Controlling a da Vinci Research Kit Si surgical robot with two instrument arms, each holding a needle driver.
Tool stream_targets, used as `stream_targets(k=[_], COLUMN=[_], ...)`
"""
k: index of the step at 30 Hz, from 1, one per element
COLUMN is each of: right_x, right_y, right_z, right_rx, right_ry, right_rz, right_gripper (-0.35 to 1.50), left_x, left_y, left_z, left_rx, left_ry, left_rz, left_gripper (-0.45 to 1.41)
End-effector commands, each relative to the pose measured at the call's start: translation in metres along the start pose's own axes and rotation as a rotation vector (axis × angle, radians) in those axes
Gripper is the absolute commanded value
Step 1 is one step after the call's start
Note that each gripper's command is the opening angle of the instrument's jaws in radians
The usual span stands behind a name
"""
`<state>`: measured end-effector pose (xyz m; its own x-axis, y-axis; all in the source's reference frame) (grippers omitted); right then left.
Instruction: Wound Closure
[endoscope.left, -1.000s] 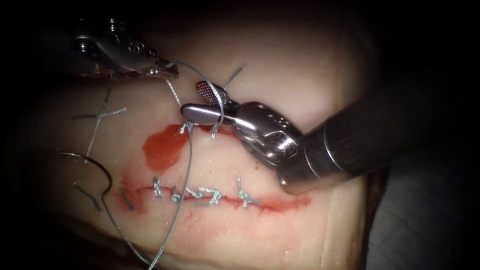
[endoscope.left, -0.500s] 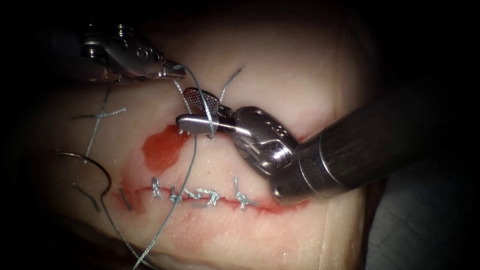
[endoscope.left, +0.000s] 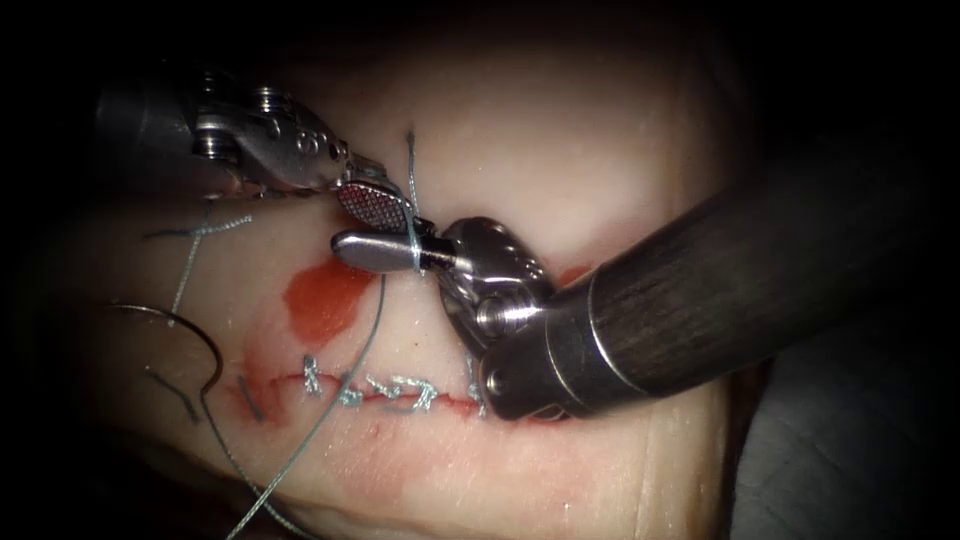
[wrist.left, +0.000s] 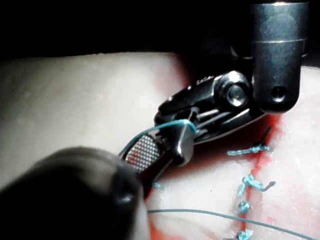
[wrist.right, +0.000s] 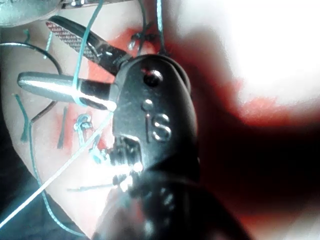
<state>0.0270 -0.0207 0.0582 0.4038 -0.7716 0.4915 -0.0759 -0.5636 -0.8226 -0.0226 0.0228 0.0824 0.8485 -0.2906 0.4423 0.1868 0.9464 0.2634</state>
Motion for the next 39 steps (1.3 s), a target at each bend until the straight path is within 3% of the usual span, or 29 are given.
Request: stream_targets(k=[1, 11, 24, 29, 35, 39], right_x=[0.0001, -0.0017, -0.0004, 0.0006, 0.0008, -0.0003], right_y=[-0.0004, -0.0014, -0.0017, -0.0020, -0.0024, -0.0024], right_z=[0.0010, 0.0003, -0.0005, -0.0009, -0.0008, 0.0001], right_rx=[0.036, 0.308, 0.774, 0.937, 0.990, 0.944], right_ry=[-0.024, -0.146, 0.044, 0.164, 0.297, 0.358], right_rz=[0.000, -0.029, -0.030, -0.021, 0.039, 0.096], right_gripper=[0.49, 0.58, 0.56, 0.53, 0.53, 0.59], left_x=[-0.0002, 0.0007, 0.0000, -0.0001, -0.0006, -0.0006], left_y=[0.0001, -0.0025, -0.0047, -0.0049, -0.0056, -0.0059], left_z=[0.0007, 0.0017, 0.0009, 0.0013, 0.0024, 0.0034], left_rx=[0.010, 0.090, 0.061, 0.050, 0.029, 0.025], left_ry=[0.010, 0.100, 0.126, 0.133, 0.185, 0.217], left_rz=[0.002, 0.030, 0.039, 0.037, 0.033, 0.032], left_gripper=[-0.45, -0.45, -0.45, -0.45, -0.45, -0.45])
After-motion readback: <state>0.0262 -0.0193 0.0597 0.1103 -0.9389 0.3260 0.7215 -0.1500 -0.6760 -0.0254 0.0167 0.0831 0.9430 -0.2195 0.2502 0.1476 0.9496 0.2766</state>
